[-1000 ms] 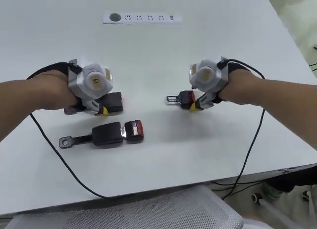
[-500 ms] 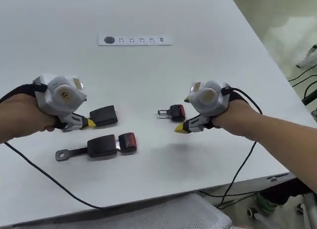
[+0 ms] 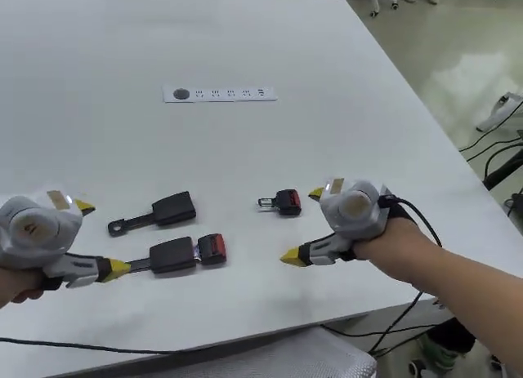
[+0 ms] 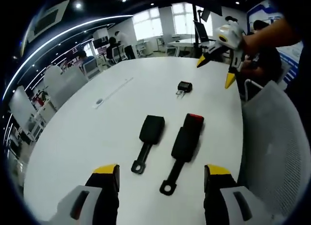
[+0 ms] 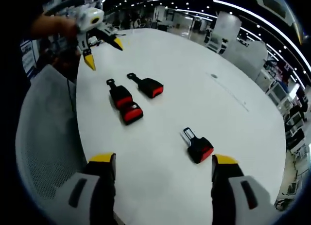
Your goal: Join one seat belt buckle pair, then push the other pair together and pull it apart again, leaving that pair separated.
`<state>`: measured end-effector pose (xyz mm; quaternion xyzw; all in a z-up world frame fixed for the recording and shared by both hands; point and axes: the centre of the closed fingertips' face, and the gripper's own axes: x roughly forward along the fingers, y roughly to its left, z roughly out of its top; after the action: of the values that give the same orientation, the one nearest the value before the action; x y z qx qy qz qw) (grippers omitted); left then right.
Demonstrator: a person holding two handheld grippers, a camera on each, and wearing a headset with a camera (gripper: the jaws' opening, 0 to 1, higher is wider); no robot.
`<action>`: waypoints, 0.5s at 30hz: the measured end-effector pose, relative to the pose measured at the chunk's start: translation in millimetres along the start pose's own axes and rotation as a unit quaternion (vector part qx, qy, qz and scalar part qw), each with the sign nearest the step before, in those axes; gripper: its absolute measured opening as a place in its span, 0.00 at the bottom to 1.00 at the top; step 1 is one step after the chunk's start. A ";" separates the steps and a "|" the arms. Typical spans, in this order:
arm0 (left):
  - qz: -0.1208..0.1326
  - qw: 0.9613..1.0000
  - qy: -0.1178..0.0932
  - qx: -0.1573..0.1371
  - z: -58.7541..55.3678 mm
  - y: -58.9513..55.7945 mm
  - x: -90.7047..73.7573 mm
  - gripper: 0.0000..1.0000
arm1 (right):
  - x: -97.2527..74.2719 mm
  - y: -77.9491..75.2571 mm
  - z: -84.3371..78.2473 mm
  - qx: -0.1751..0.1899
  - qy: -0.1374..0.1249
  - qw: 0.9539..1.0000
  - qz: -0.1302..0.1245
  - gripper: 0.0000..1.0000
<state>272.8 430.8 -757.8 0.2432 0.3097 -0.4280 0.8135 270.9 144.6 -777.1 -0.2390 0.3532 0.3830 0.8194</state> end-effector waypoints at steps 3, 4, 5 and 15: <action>0.015 1.000 -0.007 -0.025 -8.5 0.4 -8.6 0.82 | -4.0 1.9 -7.6 0.003 0.002 1.000 -0.003 0.85; 0.026 0.999 -0.005 -0.031 -15.0 2.3 -11.9 0.84 | -5.0 3.3 -9.1 0.004 0.002 1.000 -0.004 0.86; 0.034 0.999 0.000 -0.035 -20.4 3.3 -14.1 0.87 | -6.9 2.7 -11.5 0.007 0.001 1.000 -0.010 0.88; 0.052 0.993 0.011 -0.107 -48.7 -8.1 -32.8 1.00 | -21.0 2.2 -17.8 0.028 -0.011 0.999 -0.035 1.00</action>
<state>237.0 476.7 -769.2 0.1751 0.3496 -0.3468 0.8525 252.5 124.4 -772.7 -0.2239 0.3463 0.3467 0.8425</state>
